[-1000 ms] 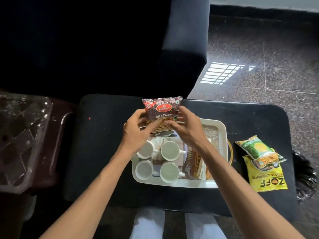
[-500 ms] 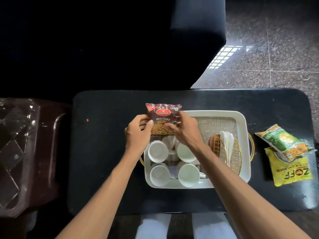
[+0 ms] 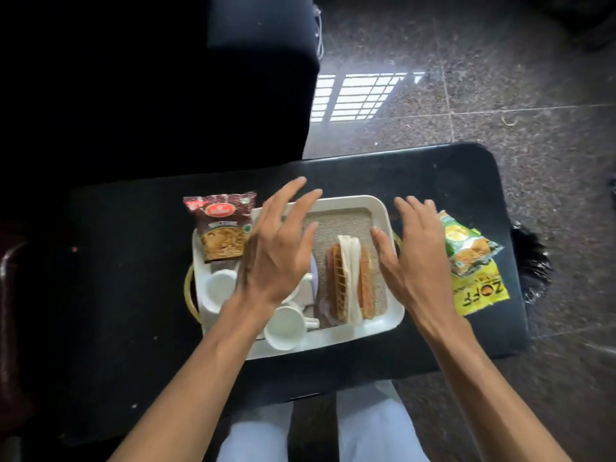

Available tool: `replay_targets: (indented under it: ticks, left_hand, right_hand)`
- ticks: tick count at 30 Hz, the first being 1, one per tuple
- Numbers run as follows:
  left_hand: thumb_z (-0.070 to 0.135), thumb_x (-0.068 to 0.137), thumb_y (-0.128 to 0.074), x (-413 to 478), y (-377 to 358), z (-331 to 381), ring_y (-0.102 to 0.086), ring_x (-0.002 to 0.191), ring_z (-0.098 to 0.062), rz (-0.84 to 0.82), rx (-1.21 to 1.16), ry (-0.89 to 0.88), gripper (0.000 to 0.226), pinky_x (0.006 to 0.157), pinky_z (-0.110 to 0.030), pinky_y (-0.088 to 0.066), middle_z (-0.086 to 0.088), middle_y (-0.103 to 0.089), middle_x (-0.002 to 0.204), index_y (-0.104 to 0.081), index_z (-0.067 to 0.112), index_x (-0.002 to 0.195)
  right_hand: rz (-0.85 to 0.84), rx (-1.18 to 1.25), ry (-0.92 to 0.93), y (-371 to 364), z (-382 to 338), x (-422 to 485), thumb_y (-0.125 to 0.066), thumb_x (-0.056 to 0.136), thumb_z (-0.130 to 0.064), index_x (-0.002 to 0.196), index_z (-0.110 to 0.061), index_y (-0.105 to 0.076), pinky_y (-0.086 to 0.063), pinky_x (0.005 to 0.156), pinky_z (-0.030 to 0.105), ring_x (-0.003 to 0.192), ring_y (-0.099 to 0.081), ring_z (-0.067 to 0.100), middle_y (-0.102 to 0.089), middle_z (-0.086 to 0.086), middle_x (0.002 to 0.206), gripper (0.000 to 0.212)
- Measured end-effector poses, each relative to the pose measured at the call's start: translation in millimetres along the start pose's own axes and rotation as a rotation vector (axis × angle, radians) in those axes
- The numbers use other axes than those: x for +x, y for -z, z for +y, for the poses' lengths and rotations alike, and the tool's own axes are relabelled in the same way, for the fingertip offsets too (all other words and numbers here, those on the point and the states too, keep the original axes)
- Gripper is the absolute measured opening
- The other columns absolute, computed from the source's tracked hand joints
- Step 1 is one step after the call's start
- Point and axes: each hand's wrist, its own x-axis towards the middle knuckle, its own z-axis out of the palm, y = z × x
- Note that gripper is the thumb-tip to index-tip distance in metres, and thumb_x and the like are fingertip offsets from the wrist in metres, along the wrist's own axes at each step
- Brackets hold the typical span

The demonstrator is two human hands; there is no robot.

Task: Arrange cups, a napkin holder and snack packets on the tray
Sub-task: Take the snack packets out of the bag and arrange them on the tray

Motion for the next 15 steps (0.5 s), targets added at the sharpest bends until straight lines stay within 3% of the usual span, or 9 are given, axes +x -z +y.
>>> replay_targets:
  ticks: [3,7,12,15]
  left_hand:
    - [0.011,0.094,-0.064,23.4,-37.8,40.6,-0.049,0.141,-0.035,-0.187,0.051,-0.128,0.048,0.110,-0.049,-0.049,-0.018,-0.048,0.154,-0.057,0.009,0.141]
    - [0.018,0.096,-0.064,51.8,-95.0,81.7,-0.040,0.147,-0.034,-0.417,0.177,-0.284,0.055,0.116,-0.047,-0.041,-0.016,-0.042,0.160,-0.049,0.015,0.149]
    - [0.033,0.100,-0.057,69.3,-155.9,106.3,-0.045,0.140,-0.029,-0.646,0.252,-0.149,0.055,0.103,-0.049,-0.050,-0.005,-0.043,0.157,-0.041,0.024,0.152]
    - [0.032,0.100,-0.058,72.6,-178.3,111.2,-0.045,0.140,-0.028,-0.705,0.251,-0.102,0.062,0.106,-0.051,-0.048,-0.004,-0.042,0.157,-0.034,0.024,0.156]
  right_hand:
    - [-0.045,-0.162,-0.064,18.3,49.2,-6.9,-0.050,0.099,-0.042,0.155,-0.011,-0.026,-0.021,0.120,0.055,0.154,-0.001,0.032,-0.017,0.013,0.165,0.068]
    - [-0.162,-0.325,-0.135,26.6,97.2,-13.4,-0.048,0.098,-0.048,0.158,-0.013,-0.013,-0.019,0.118,0.061,0.153,0.008,0.035,-0.002,0.013,0.167,0.078]
    - [-0.104,-0.230,-0.187,35.3,133.0,-6.6,-0.052,0.096,-0.048,0.156,-0.013,-0.020,-0.025,0.117,0.058,0.153,-0.001,0.035,-0.012,0.015,0.165,0.076]
    - [-0.076,-0.080,-0.273,39.2,149.0,3.5,-0.058,0.093,-0.047,0.153,-0.013,-0.029,-0.035,0.109,0.052,0.147,-0.018,0.034,-0.023,0.014,0.159,0.074]
